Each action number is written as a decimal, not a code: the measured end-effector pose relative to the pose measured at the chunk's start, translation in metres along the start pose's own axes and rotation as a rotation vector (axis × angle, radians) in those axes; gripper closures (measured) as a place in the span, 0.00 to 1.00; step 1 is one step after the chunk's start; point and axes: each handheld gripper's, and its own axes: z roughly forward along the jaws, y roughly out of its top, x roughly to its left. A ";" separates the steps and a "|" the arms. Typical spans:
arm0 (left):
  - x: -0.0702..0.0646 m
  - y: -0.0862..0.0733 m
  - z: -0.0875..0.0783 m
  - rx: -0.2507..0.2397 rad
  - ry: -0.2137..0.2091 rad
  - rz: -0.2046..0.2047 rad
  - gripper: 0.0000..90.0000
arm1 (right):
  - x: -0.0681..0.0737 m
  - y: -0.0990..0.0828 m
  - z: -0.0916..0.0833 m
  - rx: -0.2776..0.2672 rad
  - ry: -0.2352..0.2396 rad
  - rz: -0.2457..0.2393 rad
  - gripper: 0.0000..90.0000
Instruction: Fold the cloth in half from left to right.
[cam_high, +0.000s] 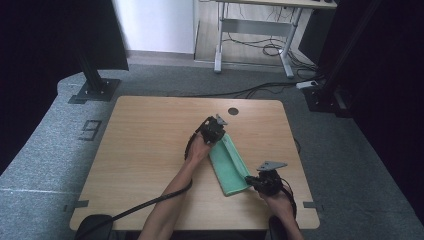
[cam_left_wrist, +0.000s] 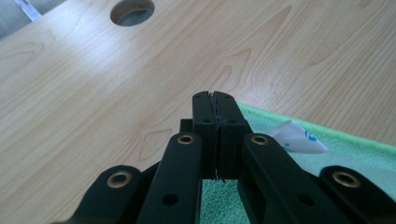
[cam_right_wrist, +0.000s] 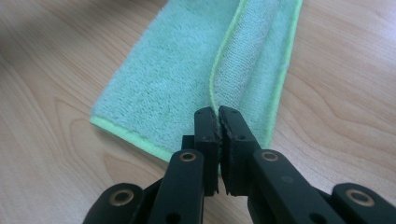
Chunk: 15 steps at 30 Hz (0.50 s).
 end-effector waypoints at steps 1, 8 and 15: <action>0.000 -0.001 0.001 0.006 0.002 0.000 0.98 | -0.001 -0.001 0.001 0.005 -0.001 0.002 0.95; 0.002 -0.008 0.008 0.043 0.018 0.001 0.90 | -0.003 -0.004 0.008 0.038 -0.003 -0.004 0.94; 0.013 -0.009 -0.010 -0.029 0.045 -0.077 0.52 | -0.004 -0.004 0.006 0.034 -0.006 0.005 0.86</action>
